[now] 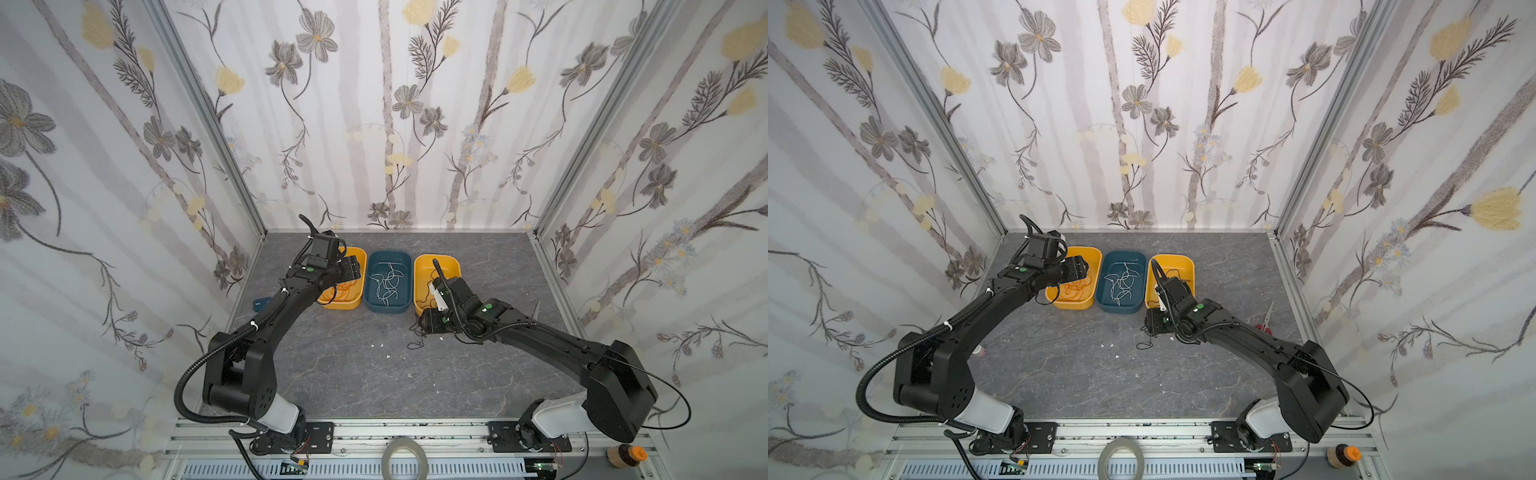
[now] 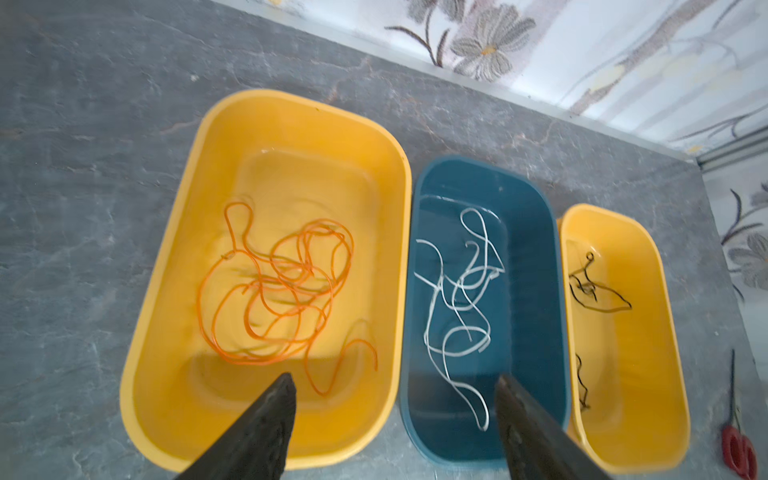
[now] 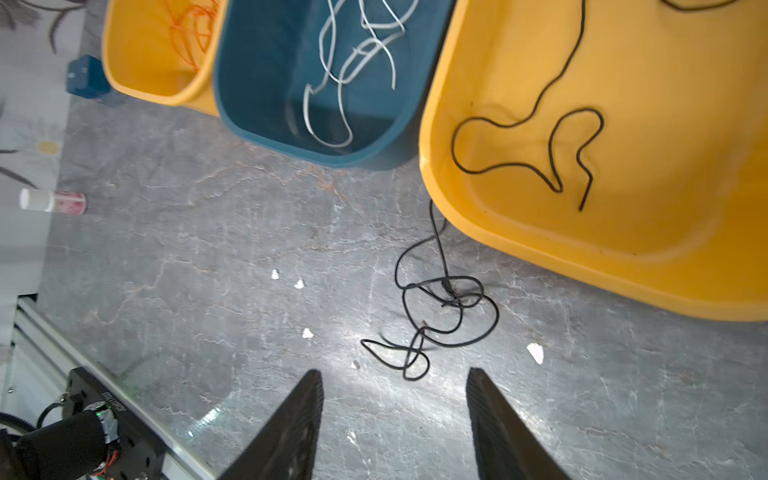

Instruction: Untangle the cables

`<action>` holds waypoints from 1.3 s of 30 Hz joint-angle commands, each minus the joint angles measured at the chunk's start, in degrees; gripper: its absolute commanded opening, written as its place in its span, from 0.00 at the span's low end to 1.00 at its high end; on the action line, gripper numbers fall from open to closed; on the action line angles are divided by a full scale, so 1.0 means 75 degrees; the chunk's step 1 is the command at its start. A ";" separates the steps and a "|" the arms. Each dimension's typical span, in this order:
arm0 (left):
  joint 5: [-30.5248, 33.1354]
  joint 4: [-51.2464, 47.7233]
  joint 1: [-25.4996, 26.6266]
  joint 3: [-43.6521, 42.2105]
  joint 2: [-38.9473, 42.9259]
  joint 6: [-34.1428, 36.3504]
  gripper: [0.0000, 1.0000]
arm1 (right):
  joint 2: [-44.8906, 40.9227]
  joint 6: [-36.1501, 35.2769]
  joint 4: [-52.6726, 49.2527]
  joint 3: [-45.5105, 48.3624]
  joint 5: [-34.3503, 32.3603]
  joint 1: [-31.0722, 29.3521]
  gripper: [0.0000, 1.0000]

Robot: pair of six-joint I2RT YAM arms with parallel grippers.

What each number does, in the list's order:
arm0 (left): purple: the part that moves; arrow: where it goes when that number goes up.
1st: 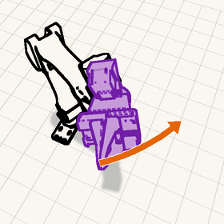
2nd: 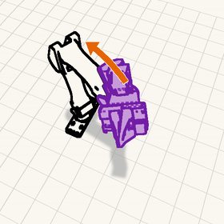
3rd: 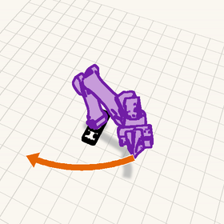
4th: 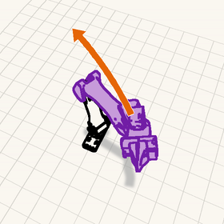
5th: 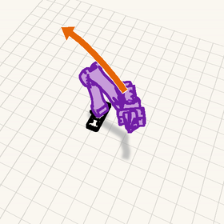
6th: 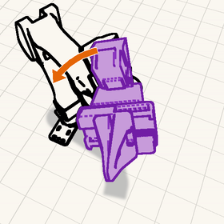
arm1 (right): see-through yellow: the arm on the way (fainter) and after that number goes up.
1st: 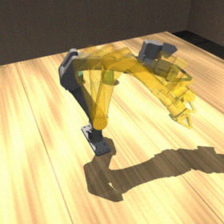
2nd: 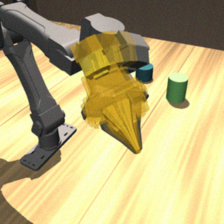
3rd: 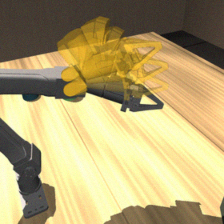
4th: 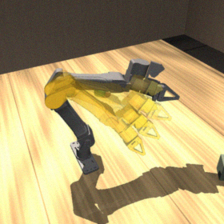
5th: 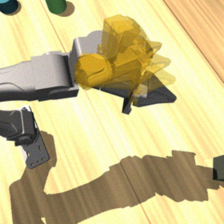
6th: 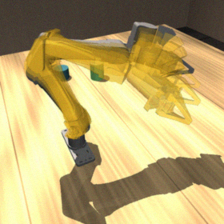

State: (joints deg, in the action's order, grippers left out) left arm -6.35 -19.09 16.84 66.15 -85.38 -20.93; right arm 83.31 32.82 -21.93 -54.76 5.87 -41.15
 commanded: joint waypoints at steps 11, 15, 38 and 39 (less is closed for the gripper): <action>-0.1050 0.1289 0.0950 -0.2391 0.1727 -0.1218 0.76 | 0.1724 0.0688 0.0328 -0.0340 -0.0358 -0.0393 0.43; -0.1361 0.1646 0.1069 -0.2793 0.1992 -0.1447 0.76 | 0.1687 0.0516 0.0184 -0.0292 -0.0466 -0.0408 0.16; -0.3314 0.4089 0.2481 -0.4319 0.1454 -0.2816 0.74 | -0.0227 -0.1962 0.2004 0.1593 0.2410 -0.0765 0.00; -0.3314 0.4277 0.2544 -0.4409 0.1367 -0.2935 0.74 | -0.0184 -0.1972 0.2051 0.1595 0.2434 -0.0793 0.00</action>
State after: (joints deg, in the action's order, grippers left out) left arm -30.00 7.01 35.05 34.30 -74.15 -39.55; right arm 81.34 19.70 -10.35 -43.11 20.86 -46.63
